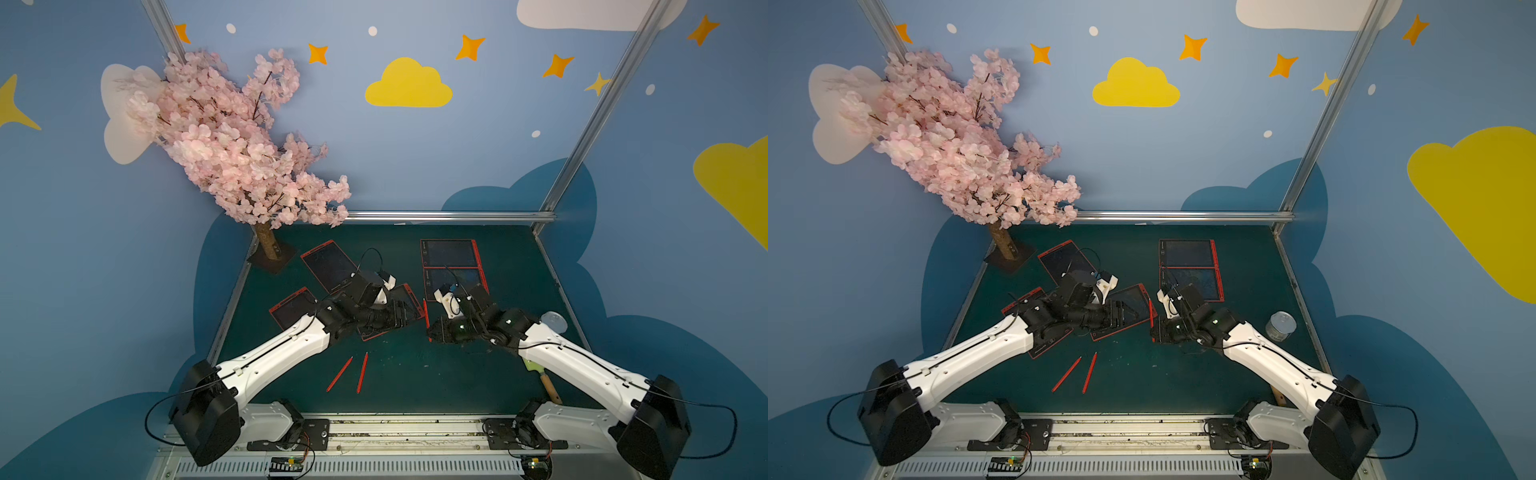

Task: Place the stylus back onto the writing tablet
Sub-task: Pick up the stylus from the center of the board.

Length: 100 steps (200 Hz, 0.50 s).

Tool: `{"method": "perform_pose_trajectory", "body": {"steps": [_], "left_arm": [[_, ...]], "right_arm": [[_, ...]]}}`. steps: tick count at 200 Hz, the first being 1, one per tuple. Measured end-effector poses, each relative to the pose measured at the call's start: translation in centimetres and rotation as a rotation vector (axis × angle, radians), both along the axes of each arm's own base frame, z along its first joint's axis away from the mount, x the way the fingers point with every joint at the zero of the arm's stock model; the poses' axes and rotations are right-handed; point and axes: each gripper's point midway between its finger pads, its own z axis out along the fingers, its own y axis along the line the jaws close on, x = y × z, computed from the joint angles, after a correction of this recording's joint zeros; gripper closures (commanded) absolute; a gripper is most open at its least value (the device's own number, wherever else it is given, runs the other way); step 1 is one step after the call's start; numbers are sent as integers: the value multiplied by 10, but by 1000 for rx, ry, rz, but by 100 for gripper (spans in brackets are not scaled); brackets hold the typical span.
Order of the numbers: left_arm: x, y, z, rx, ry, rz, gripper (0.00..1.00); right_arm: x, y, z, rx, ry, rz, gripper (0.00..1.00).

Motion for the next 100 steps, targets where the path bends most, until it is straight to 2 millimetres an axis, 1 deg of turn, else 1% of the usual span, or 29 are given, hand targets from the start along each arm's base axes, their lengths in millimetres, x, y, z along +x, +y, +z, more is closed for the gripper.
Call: {"method": "perform_pose_trajectory", "body": {"steps": [30, 55, 100], "left_arm": [[6, -14, -6, -20, -2, -7, 41], [10, -22, -3, -50, -21, -12, 42], [14, -27, 4, -81, -51, -10, 47]], "right_arm": [[0, 2, 1, 8, 6, -6, 100], [0, 3, 0, 13, 14, -9, 100], [-1, 7, 0, 32, 30, -2, 100]]}}
